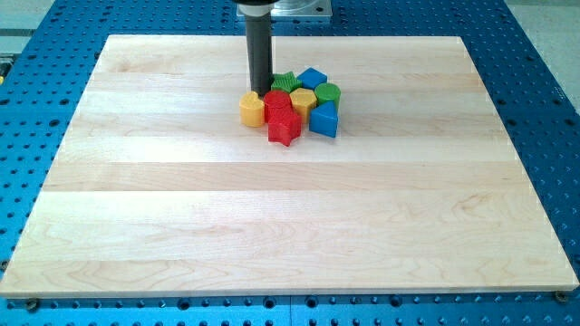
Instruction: Move the yellow heart close to the yellow hexagon
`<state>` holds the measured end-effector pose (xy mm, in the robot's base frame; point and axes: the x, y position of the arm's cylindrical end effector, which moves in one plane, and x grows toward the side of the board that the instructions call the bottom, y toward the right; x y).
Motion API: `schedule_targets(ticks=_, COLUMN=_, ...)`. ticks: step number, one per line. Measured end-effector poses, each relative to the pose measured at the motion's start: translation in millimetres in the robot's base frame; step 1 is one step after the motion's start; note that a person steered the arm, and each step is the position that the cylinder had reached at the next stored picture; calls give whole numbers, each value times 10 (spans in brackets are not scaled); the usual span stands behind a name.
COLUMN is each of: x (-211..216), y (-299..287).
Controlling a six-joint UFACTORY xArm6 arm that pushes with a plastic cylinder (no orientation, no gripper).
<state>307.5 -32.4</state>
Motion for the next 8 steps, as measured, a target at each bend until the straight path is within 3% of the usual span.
schedule_targets(ticks=3, x=-340, y=236)
schedule_targets(ticks=4, x=-592, y=-485)
schedule_targets(ticks=6, x=164, y=-429)
schedule_targets(ticks=7, x=803, y=-436)
schedule_targets(ticks=8, x=915, y=-428)
